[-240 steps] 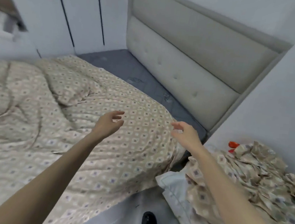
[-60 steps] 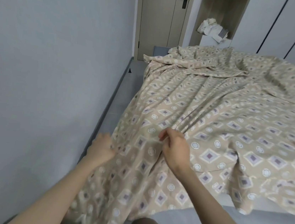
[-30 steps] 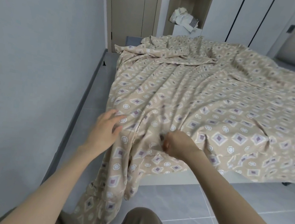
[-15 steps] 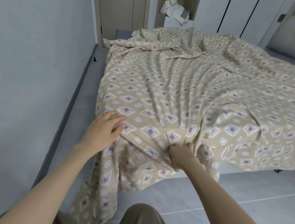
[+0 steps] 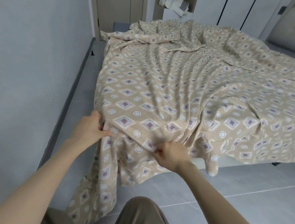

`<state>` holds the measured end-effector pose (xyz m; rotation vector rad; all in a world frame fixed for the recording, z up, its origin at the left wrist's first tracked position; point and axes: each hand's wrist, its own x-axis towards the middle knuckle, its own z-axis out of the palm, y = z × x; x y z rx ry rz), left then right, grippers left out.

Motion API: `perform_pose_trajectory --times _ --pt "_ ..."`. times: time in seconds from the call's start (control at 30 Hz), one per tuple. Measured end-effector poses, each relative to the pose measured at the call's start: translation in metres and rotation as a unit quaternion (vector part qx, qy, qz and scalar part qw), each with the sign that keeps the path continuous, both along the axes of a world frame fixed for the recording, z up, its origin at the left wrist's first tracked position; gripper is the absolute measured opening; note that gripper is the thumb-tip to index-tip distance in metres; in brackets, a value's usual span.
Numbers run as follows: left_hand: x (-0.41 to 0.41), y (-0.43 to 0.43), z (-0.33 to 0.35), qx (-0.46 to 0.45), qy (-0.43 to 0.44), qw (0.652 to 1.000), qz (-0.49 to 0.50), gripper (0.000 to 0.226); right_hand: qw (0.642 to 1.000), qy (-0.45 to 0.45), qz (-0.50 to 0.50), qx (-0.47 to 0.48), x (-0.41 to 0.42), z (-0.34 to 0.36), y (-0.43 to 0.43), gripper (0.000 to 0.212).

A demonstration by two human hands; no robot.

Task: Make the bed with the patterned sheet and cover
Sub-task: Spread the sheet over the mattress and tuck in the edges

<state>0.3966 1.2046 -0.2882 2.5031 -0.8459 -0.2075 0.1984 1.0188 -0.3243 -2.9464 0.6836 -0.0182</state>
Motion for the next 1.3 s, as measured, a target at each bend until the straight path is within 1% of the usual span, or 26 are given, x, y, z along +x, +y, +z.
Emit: perform_pose_trajectory --times 0.03,0.07,0.13,0.2,0.23,0.3,0.33,0.37,0.4,0.43,0.47,0.5,0.57,0.6,0.63,0.7,0.73,0.8,0.87,1.0,1.1,1.17,1.3 --pt "0.0 0.001 -0.002 -0.004 -0.002 1.0 -0.004 0.049 0.997 0.05 -0.028 0.051 0.002 -0.006 0.001 0.019" --pt "0.0 0.001 -0.002 -0.009 -0.005 1.0 -0.009 0.045 0.984 0.084 -0.072 0.139 0.003 -0.014 0.0 0.019" --pt "-0.004 0.001 0.001 -0.013 -0.012 1.0 -0.012 0.041 0.924 0.105 -0.176 0.322 0.004 -0.034 0.0 0.023" --pt "-0.007 0.002 0.005 0.013 -0.036 0.999 -0.013 0.04 0.856 0.067 -0.265 0.439 0.005 -0.05 0.001 0.027" --pt "-0.008 0.003 0.007 0.034 -0.053 0.998 -0.016 0.041 0.81 0.022 -0.313 0.496 0.008 -0.057 0.001 0.036" --pt "-0.01 0.005 0.009 0.072 -0.082 0.994 -0.017 0.042 0.686 -0.098 -0.417 0.588 0.016 -0.073 -0.002 0.056" --pt "-0.01 0.006 0.011 0.087 -0.091 0.992 -0.015 0.042 0.623 -0.143 -0.456 0.62 0.02 -0.081 -0.005 0.059" --pt "-0.01 0.007 0.011 0.101 -0.097 0.99 -0.013 0.042 0.564 -0.182 -0.478 0.649 0.024 -0.088 -0.008 0.055" --pt "-0.01 0.007 0.011 0.113 -0.102 0.988 -0.012 0.042 0.51 -0.215 -0.487 0.676 0.027 -0.095 -0.01 0.045" --pt "-0.01 0.007 0.01 0.121 -0.108 0.987 -0.011 0.041 0.466 -0.243 -0.49 0.695 0.029 -0.099 -0.012 0.032" --pt "-0.01 0.006 0.009 0.125 -0.115 0.985 -0.01 0.04 0.44 -0.263 -0.492 0.704 0.031 -0.103 -0.013 0.017" --pt "-0.01 0.004 0.007 0.127 -0.12 0.985 -0.009 0.039 0.429 -0.272 -0.491 0.708 0.031 -0.104 -0.012 0.007" --pt "-0.012 0.0 0.004 0.127 -0.122 0.984 -0.012 0.034 0.44 -0.266 -0.474 0.715 0.029 -0.108 -0.01 0.013" --pt "-0.013 -0.002 0.004 0.127 -0.121 0.984 -0.015 0.03 0.454 -0.257 -0.466 0.715 0.028 -0.11 -0.009 0.014" --pt "-0.014 -0.003 0.003 0.127 -0.119 0.985 -0.016 0.026 0.472 -0.246 -0.46 0.711 0.027 -0.112 -0.008 0.013" --pt "-0.015 -0.004 0.002 0.124 -0.122 0.985 -0.021 0.023 0.529 -0.229 -0.452 0.681 0.026 -0.116 -0.006 0.013" --pt "-0.014 -0.004 0.001 0.123 -0.124 0.985 -0.021 0.022 0.56 -0.227 -0.451 0.657 0.025 -0.117 -0.005 0.014" --pt "-0.013 -0.002 -0.002 0.124 -0.127 0.984 -0.021 0.024 0.608 -0.212 -0.466 0.607 0.022 -0.124 -0.004 0.017" --pt "-0.012 0.001 -0.003 0.124 -0.134 0.983 -0.017 0.027 0.63 -0.184 -0.489 0.575 0.013 -0.131 -0.004 0.013" --pt "-0.007 0.003 -0.005 0.133 -0.138 0.981 -0.012 0.022 0.684 -0.127 -0.493 0.523 0.001 -0.149 -0.007 0.023" --pt "-0.01 0.0 -0.004 0.164 -0.148 0.975 -0.012 0.021 0.702 -0.113 -0.485 0.509 0.006 -0.151 -0.01 0.023" --pt "-0.012 -0.004 -0.004 0.185 -0.14 0.973 -0.01 0.022 0.702 -0.1 -0.487 0.51 0.008 -0.155 -0.009 0.023" --pt "-0.016 -0.008 -0.006 0.22 -0.111 0.969 -0.017 0.032 0.706 -0.099 -0.48 0.51 0.007 -0.169 -0.01 0.025"
